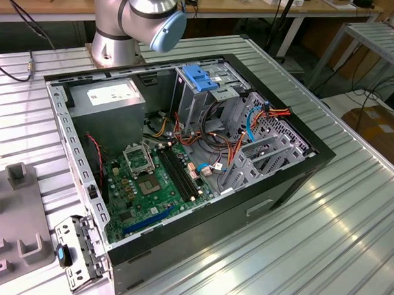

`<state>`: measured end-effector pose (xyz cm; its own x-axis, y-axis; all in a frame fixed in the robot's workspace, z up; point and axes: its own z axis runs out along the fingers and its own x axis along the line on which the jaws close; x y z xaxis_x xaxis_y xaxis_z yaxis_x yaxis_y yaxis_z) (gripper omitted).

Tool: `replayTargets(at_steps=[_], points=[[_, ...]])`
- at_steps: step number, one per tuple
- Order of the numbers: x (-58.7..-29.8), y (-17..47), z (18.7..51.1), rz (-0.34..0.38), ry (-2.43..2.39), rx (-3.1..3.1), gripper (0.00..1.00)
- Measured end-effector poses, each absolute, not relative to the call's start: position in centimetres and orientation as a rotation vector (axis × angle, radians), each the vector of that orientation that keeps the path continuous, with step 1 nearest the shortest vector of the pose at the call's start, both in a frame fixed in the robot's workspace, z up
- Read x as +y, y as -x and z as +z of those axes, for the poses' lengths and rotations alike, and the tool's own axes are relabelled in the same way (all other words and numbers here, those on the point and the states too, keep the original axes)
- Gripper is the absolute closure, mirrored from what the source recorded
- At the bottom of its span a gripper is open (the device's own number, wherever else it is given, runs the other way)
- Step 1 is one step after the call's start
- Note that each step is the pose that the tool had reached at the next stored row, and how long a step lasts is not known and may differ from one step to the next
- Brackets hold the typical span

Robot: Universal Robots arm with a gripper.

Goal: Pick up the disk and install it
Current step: 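Pick up the disk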

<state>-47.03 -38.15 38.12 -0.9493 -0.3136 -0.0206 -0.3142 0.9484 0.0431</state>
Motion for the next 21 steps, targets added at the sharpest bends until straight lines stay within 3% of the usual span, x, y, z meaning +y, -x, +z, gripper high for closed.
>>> replayTargets(at_steps=[21], points=[[-38.15, 47.03, 38.09, 0.073, 0.749, 3.04, 0.89]])
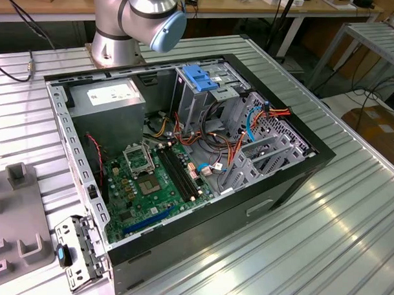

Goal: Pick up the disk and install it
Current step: 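Pick up the disk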

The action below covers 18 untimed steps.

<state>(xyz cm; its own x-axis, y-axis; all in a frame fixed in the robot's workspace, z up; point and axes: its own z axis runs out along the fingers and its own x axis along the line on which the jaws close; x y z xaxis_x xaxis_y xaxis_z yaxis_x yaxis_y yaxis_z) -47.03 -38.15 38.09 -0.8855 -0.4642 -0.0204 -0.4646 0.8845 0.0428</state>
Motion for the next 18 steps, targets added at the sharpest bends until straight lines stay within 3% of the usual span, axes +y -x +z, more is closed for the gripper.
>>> replayTargets(at_steps=[18], points=[[-38.15, 47.03, 38.01, 0.073, 1.152, 2.919, 0.89]])
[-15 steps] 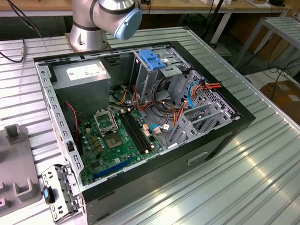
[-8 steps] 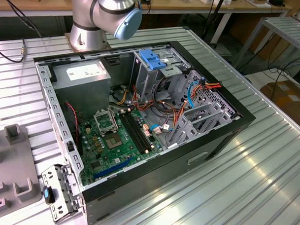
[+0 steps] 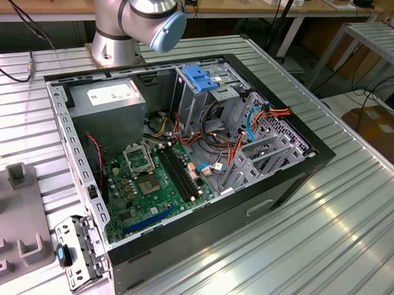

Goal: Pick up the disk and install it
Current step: 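Pick up the disk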

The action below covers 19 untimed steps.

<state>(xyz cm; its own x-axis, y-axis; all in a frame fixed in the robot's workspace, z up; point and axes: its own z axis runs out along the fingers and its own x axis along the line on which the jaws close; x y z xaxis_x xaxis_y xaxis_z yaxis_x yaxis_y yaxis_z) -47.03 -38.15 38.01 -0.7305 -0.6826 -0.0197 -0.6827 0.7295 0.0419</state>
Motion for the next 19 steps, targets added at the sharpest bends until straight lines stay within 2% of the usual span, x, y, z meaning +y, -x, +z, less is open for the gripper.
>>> replayTargets(at_steps=[19], points=[[-38.15, 47.03, 37.96, 0.06, 1.267, 2.877, 0.89]])
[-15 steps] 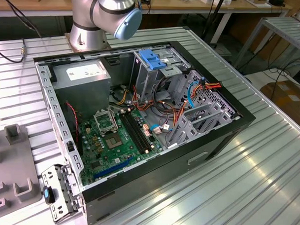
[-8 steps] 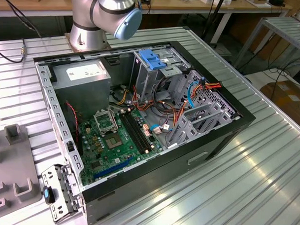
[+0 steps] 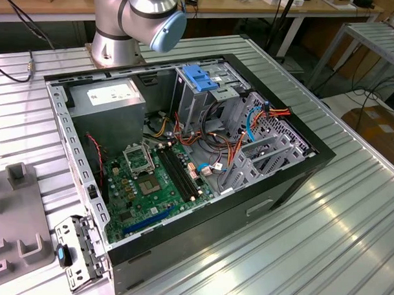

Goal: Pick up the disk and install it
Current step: 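Pick up the disk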

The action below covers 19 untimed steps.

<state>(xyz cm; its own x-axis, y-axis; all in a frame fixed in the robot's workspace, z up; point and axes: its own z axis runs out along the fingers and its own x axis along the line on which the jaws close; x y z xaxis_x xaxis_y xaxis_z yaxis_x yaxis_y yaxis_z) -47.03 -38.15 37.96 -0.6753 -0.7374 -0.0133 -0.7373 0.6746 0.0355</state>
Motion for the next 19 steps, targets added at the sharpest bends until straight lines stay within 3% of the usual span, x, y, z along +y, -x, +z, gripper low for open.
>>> replayTargets(at_steps=[19], points=[[-37.79, 46.52, 37.12, -0.037, -1.619, -2.703, 0.89]])
